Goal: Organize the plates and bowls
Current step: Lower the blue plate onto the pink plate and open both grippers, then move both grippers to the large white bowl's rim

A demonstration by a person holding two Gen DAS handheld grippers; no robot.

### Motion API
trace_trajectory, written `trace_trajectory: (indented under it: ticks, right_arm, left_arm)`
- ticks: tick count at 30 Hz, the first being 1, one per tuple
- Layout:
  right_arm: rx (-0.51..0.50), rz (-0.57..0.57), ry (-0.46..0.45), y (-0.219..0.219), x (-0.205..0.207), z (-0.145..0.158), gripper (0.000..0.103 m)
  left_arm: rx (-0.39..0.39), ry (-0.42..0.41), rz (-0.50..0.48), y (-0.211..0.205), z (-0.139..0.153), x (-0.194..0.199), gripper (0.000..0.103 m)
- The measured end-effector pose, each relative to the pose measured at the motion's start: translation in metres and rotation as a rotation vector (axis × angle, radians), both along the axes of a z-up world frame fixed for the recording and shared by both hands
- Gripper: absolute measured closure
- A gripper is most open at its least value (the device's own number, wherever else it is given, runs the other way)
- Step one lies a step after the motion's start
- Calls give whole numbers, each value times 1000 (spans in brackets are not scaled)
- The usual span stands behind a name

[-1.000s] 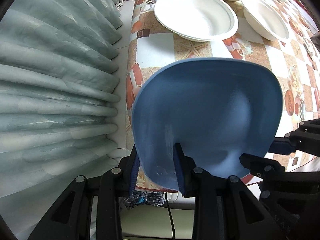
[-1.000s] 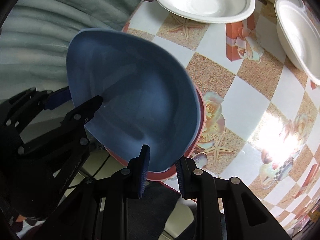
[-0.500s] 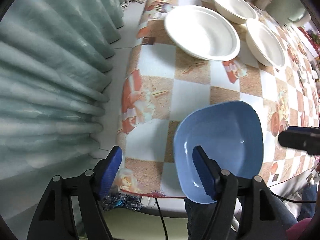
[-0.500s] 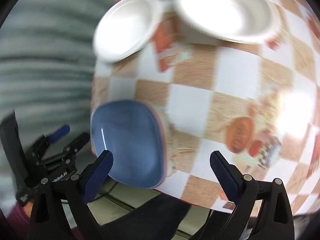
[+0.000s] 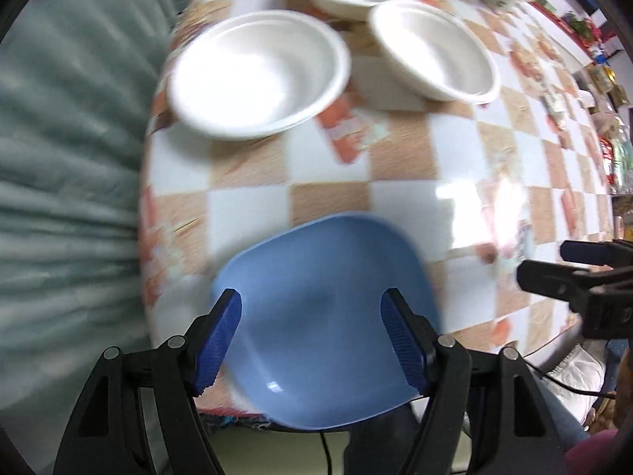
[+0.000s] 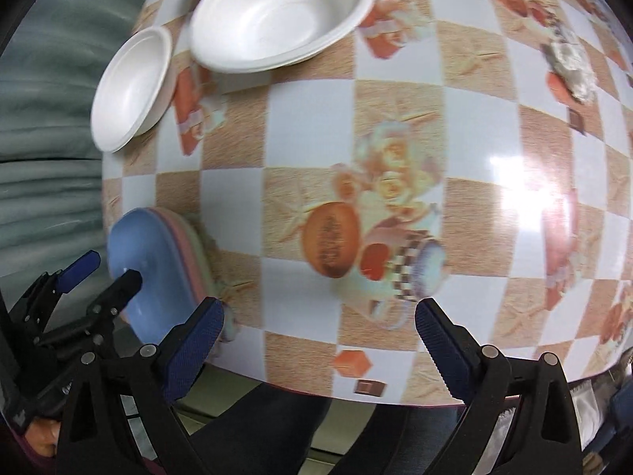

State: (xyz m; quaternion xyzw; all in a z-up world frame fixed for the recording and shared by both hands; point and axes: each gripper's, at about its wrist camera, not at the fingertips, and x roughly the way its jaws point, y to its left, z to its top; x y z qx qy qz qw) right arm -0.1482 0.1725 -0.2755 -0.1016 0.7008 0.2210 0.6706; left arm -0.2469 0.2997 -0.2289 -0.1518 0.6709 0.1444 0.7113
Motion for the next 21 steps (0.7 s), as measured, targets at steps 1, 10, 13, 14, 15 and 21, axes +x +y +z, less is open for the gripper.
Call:
trace_trajectory:
  ticks: [1,10,13,14,15,21]
  right_arm:
    - [-7,-7,-18,-1,0,2,5]
    - [-41,-123,-90,-38,39,10,5]
    - [-40,-127,-88,-48,47,11,5]
    - [-38,-124,-83,-50,48,10,5]
    - [-38,-119,-78,-50,51,10,5]
    - [-29,-84,-73,-45,67,9,5]
  left_arm:
    - [-8,-15,-7,-4,3,6,27]
    - [-33,-20,-160,-62,-15,73,27]
    - [-20,40,-204,-76,-38,73,27]
    - [-9,52,-221,-79,-42,72,27]
    - [2,64,-236,-82,-45,71,27]
    - [15,121,-201,-69,-55,59,27]
